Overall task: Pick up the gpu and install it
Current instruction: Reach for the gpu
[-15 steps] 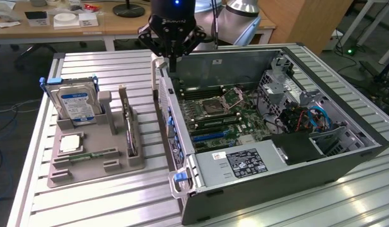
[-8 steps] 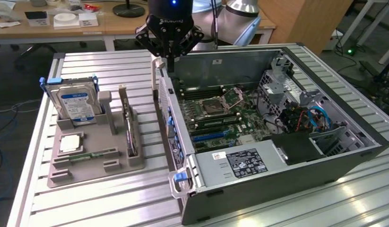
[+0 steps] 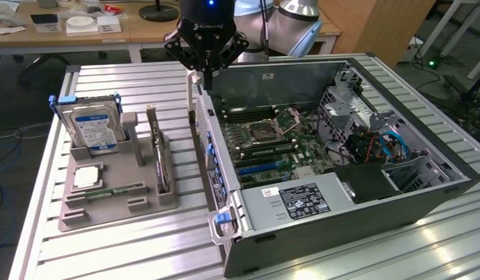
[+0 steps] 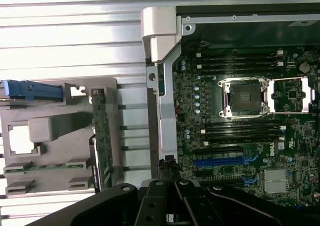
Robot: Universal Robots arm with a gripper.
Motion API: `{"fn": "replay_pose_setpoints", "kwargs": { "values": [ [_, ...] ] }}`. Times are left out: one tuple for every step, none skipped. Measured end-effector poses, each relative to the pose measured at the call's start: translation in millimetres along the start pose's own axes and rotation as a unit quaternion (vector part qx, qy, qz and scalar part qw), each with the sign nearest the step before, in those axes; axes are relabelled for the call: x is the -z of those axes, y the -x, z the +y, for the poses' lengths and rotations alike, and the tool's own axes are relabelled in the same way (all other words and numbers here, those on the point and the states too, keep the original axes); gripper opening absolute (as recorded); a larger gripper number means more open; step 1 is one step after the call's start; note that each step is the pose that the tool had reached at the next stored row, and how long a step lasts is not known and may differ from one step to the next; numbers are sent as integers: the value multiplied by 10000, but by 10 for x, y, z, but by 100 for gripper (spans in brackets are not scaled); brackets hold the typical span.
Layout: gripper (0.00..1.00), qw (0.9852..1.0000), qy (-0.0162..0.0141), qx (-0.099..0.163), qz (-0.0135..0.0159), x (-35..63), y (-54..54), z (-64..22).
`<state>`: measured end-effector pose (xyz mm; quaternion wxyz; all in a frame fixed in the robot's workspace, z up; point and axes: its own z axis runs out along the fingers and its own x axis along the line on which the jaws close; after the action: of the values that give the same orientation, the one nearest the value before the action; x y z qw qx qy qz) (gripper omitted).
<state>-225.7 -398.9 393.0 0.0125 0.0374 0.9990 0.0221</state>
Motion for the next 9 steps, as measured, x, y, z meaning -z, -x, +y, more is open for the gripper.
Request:
{"fn": "replay_pose_setpoints", "kwargs": {
  "values": [
    [10, 10000, 0, 0, 0, 0, -6, -1],
    [10, 10000, 0, 0, 0, 0, -12, -1],
    [10, 10000, 0, 0, 0, 0, -18, -1],
    [10, 10000, 0, 1, 0, 0, -23, -2],
    [10, 10000, 0, 0, 0, 0, -30, -2],
    [10, 10000, 0, 0, 0, 1, -36, -3],
    [10, 10000, 0, 0, 0, 1, -41, -3],
    [10, 10000, 0, 0, 0, 1, -48, -4],
    [10, 10000, 0, 0, 0, 1, -53, -4]
  ]
}}
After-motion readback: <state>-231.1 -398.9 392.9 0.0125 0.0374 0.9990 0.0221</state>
